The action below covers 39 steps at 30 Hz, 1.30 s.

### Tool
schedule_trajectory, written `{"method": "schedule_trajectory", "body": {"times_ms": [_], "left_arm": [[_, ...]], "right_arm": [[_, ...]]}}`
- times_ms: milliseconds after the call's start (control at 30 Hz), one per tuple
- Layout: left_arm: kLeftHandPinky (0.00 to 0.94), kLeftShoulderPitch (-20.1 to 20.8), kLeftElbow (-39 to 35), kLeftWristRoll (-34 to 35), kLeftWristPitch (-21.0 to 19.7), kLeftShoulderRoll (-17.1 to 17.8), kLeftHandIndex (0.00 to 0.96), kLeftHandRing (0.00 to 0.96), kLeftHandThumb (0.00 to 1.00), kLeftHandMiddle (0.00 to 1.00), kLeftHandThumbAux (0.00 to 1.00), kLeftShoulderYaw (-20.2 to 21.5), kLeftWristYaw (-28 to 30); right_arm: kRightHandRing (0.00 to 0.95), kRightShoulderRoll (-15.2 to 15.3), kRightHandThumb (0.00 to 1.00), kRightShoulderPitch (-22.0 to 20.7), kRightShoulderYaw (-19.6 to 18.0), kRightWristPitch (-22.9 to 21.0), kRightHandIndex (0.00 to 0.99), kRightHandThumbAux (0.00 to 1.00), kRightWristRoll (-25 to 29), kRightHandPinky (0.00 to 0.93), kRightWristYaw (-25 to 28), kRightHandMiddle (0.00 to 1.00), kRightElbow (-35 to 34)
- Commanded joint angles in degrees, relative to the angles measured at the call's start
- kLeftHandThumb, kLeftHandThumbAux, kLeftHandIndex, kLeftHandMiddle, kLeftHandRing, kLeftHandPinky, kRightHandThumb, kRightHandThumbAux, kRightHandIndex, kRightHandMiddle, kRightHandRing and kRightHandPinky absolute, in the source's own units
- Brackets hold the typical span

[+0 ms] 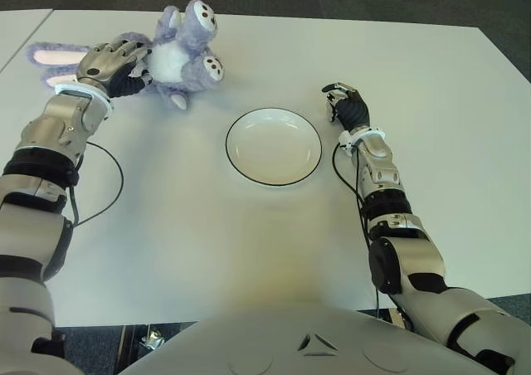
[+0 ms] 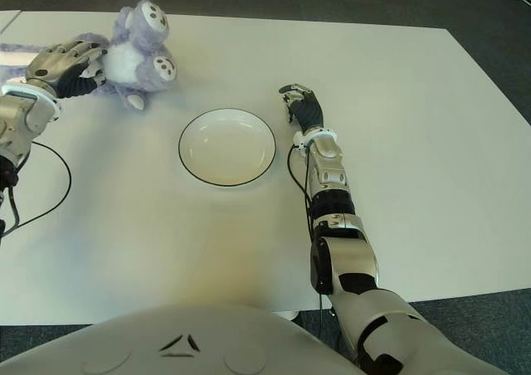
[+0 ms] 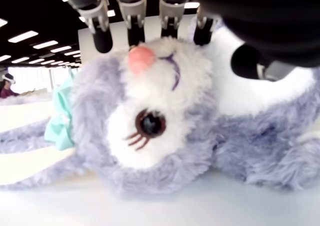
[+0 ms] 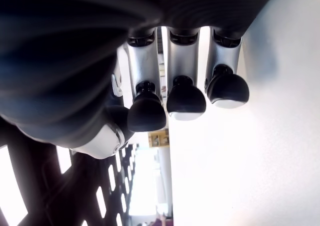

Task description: Put the doll into the plate.

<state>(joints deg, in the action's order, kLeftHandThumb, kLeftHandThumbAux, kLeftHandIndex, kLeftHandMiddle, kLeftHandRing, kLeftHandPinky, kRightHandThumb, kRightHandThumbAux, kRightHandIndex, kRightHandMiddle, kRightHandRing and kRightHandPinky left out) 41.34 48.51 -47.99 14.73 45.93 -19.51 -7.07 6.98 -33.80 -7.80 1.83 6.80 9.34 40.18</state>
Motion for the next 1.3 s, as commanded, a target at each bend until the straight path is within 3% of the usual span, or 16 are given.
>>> {"method": "schedule_trajectory", "body": {"times_ms": [33,300,800,1300], "left_arm": [[0.000,2.4,3.7,0.2,2.1,-0.2,0.000,0.000,0.729,0.000,0.200,-1.7,0.8],[0.000,5.0,8.2,-0.6,4.6,-0.5,0.000,0.000,0.733,0.000,0.209,-3.5,-4.3],[0.000,9.7,18.9,-2.3,7.3,-2.9,0.000,0.000,0.597,0.000,0.168,-8.7,-14.9],[0.000,10.4,22.7,-4.0,4.4,-4.9,0.000,0.000,0.463,0.000,0.116,-12.6,-30.0]], "right_arm": [[0.845,-0.5,0.697,3.4,0.3,-2.7,0.439,0.723,-0.1,0.845,0.2,0.852,3.2],[0.847,-0.4,0.696,3.5,0.4,-2.7,0.439,0.724,-0.3,0.844,0.1,0.854,3.1],[0.844,-0.8,0.695,4.0,0.3,-2.8,0.439,0.724,0.2,0.840,0.7,0.852,2.2],[0.847,-0.9,0.697,4.9,0.7,-3.1,0.439,0.724,-0.1,0.844,0.5,0.855,0.7]]}}
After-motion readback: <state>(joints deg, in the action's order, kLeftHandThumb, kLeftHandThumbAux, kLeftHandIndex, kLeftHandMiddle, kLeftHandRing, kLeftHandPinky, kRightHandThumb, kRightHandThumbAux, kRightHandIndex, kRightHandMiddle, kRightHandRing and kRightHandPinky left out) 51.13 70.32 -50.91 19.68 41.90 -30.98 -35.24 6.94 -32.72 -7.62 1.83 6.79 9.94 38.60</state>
